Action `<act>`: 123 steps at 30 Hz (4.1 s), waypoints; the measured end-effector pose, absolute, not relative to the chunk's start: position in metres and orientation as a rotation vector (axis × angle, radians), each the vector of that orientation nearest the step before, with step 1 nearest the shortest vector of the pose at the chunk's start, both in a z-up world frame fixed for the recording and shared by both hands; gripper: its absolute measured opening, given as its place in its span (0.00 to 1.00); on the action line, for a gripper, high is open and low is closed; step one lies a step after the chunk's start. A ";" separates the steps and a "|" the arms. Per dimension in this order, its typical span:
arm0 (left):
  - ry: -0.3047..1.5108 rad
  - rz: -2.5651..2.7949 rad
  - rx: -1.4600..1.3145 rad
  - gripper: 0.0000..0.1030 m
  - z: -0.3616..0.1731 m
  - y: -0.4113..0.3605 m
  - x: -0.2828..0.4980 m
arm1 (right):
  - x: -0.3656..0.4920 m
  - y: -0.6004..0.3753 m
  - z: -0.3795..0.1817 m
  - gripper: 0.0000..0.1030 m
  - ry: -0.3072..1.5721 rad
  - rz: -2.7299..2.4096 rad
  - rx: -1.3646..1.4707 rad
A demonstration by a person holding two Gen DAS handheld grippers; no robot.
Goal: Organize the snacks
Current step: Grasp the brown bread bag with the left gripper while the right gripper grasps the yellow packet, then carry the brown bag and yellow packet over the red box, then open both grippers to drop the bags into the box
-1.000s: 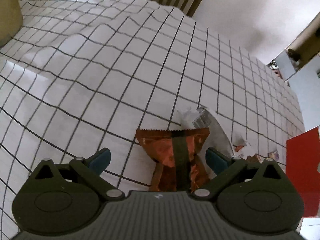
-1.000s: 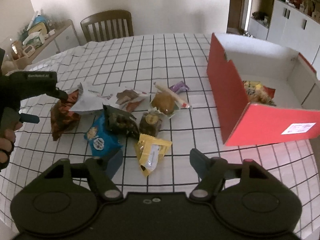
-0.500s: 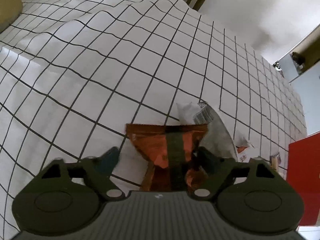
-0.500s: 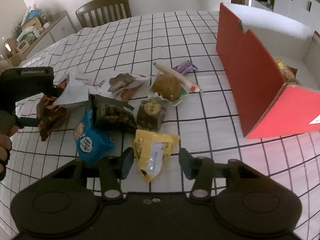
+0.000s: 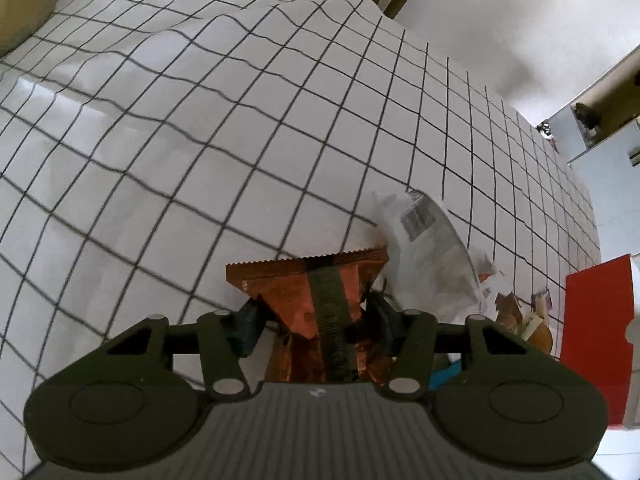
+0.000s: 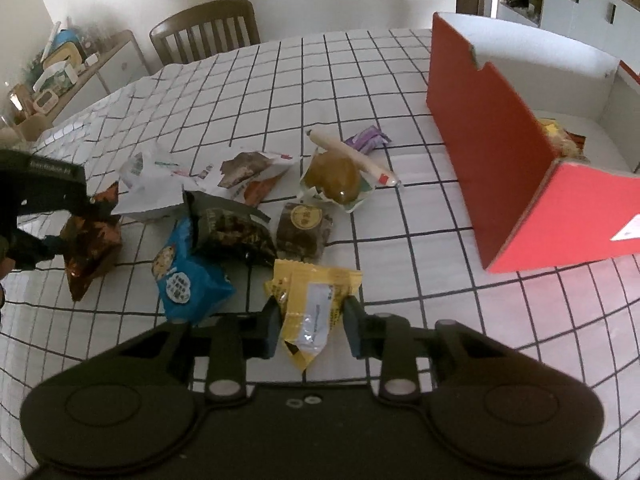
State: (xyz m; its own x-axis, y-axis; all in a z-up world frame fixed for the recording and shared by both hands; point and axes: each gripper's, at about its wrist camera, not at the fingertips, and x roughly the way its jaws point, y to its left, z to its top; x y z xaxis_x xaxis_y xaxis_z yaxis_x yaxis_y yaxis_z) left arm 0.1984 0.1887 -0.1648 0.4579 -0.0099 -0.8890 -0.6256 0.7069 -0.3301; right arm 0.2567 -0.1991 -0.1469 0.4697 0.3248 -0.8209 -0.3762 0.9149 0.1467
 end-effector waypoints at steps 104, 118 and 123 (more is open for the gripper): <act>1.130 0.025 -0.242 0.53 -0.103 -0.208 0.430 | 0.399 -0.460 -0.081 0.32 0.929 0.396 0.003; 1.083 0.021 -0.275 0.66 -0.085 -0.198 0.409 | 0.396 -0.460 -0.073 0.52 0.921 0.419 0.021; 1.032 0.014 -0.275 0.76 -0.068 -0.192 0.390 | 0.388 -0.459 -0.063 0.63 0.888 0.419 0.028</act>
